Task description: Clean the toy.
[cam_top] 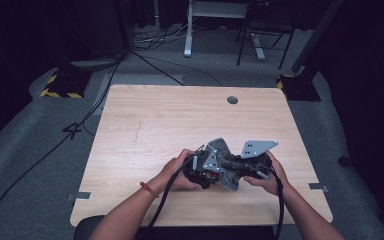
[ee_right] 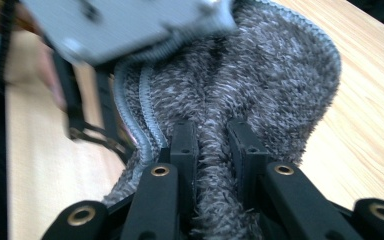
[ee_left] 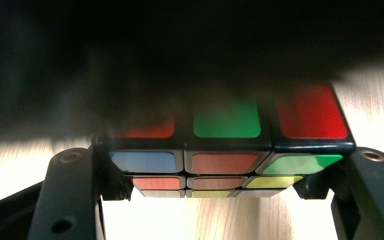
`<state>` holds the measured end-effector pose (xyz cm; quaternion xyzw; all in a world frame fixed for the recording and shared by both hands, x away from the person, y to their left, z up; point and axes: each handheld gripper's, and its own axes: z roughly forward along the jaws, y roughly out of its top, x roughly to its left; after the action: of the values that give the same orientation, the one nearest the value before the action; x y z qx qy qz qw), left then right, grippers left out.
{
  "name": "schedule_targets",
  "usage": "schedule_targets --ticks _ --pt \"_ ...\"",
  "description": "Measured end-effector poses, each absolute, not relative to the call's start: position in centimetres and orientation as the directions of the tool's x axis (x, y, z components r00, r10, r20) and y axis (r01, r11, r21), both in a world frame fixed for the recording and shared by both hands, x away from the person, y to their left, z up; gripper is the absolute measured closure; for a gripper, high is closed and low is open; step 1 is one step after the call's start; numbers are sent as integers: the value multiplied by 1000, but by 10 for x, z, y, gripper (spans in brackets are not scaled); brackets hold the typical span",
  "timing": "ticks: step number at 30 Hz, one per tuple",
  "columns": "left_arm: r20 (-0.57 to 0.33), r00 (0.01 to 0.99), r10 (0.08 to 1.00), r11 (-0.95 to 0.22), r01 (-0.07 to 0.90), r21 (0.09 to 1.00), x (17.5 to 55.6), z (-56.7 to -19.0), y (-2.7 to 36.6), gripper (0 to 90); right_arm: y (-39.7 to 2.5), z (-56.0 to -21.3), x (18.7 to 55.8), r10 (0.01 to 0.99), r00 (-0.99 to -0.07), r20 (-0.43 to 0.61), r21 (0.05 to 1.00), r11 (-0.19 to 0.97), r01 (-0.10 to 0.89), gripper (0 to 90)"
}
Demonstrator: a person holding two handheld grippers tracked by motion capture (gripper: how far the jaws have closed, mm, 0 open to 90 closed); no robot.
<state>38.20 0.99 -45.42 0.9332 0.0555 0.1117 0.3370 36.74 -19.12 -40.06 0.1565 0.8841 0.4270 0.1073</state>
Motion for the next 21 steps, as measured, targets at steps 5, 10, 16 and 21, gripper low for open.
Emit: schedule_targets --ticks 5,10,16,21 --pt "168 968 186 -764 35 644 383 -455 12 340 -183 -401 366 365 -927 -83 782 601 166 756" --pt "176 965 192 -771 38 635 384 -454 15 340 -201 -405 374 423 -901 -101 772 605 197 756" --pt "178 965 193 -765 35 644 384 -451 20 340 -215 -409 376 449 -890 -74 778 584 230 756" --pt "181 964 193 -769 34 639 383 -454 15 340 -198 -404 364 373 -927 -46 793 577 193 755"
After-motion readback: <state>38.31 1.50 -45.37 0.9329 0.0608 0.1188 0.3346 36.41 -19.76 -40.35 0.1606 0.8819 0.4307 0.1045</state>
